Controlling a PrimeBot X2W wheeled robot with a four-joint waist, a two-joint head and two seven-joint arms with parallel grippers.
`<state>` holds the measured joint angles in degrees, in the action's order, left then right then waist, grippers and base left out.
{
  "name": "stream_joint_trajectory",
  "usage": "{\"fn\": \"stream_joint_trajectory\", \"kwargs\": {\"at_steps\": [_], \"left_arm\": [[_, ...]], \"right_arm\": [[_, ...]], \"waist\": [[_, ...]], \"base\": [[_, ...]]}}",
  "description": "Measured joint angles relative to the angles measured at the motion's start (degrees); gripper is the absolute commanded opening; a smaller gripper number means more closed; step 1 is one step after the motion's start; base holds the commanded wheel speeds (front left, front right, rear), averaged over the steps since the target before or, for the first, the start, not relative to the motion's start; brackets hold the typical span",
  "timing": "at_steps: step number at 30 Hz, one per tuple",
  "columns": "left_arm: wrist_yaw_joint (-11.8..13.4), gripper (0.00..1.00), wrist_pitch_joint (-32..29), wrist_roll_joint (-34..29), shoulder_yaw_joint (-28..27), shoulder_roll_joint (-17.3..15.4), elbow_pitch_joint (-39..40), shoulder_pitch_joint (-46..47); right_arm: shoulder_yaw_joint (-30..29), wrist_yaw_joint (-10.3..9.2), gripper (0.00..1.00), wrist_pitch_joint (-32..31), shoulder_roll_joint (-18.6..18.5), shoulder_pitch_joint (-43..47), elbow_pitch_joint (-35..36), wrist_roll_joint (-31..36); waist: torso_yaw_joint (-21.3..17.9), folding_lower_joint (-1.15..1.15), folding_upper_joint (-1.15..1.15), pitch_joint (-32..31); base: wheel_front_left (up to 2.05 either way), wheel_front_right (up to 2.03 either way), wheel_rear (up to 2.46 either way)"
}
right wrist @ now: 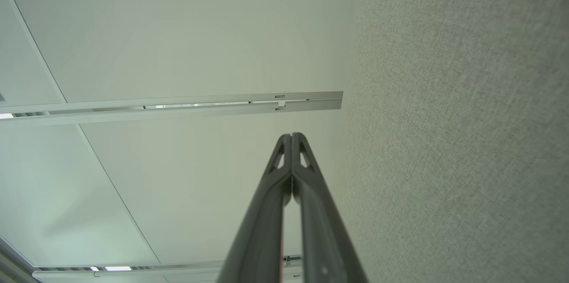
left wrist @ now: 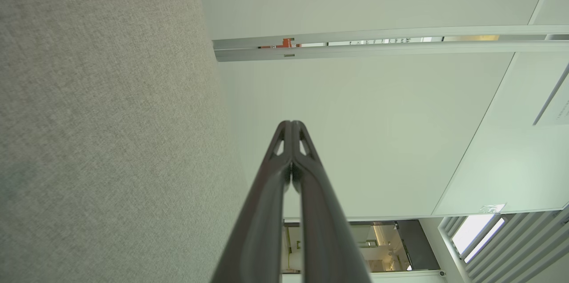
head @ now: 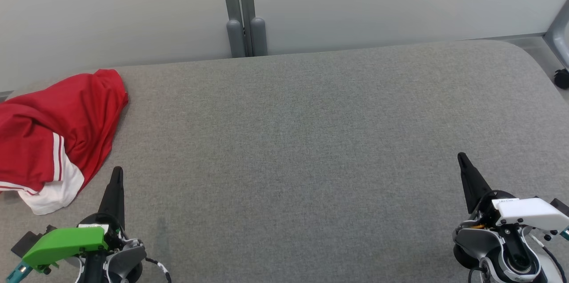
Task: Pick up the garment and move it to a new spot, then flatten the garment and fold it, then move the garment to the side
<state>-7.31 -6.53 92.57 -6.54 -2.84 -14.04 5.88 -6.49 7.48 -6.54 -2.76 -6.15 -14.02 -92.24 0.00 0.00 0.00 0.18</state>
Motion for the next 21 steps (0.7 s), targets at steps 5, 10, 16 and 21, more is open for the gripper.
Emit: {"fn": "stream_joint_trajectory", "kwargs": {"at_steps": [5,10,16,21], "left_arm": [[0.0,0.0,0.0,0.0,0.0,0.0,0.0,0.0],[0.0,0.0,0.0,0.0,0.0,0.0,0.0,0.0],[0.0,0.0,0.0,0.0,0.0,0.0,0.0,0.0],[0.0,0.0,0.0,0.0,0.0,0.0,0.0,0.0]], "right_arm": [[0.0,0.0,0.0,0.0,0.0,0.0,0.0,0.0],[0.0,0.0,0.0,0.0,0.0,0.0,0.0,0.0],[0.0,0.0,0.0,0.0,0.0,0.0,0.0,0.0],[0.0,0.0,0.0,0.0,0.0,0.0,0.0,0.0]], "waist": [[0.0,0.0,0.0,0.0],[0.0,0.0,0.0,0.0],[0.0,0.0,0.0,0.0],[0.0,0.0,0.0,0.0]], "base": [[0.0,0.0,0.0],[0.0,0.0,0.0],[0.0,0.0,0.0],[0.0,0.0,0.0]]}}
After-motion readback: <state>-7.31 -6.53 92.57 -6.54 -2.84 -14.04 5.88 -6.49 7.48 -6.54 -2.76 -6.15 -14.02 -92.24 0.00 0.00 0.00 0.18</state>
